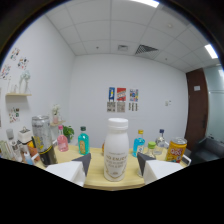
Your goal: Make me a cup of Mount Fuji.
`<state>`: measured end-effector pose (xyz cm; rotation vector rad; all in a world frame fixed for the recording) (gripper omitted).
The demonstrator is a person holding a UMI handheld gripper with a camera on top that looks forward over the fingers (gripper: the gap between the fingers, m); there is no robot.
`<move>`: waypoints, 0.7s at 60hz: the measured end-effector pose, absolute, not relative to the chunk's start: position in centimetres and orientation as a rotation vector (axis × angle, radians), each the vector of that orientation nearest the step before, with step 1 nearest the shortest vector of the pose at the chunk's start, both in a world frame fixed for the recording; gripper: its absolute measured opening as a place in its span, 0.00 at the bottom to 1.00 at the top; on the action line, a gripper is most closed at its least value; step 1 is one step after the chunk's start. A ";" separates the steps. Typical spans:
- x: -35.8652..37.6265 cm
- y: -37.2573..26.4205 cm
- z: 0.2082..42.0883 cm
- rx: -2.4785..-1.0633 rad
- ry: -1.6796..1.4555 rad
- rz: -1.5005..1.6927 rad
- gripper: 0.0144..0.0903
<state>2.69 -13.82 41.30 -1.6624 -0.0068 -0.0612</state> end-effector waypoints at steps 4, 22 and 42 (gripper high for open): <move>3.4 -11.9 40.5 -1.680 0.009 -0.059 0.93; 3.3 -9.0 39.7 -1.695 0.022 0.002 0.48; 2.9 -11.8 42.5 -1.661 0.005 0.031 0.45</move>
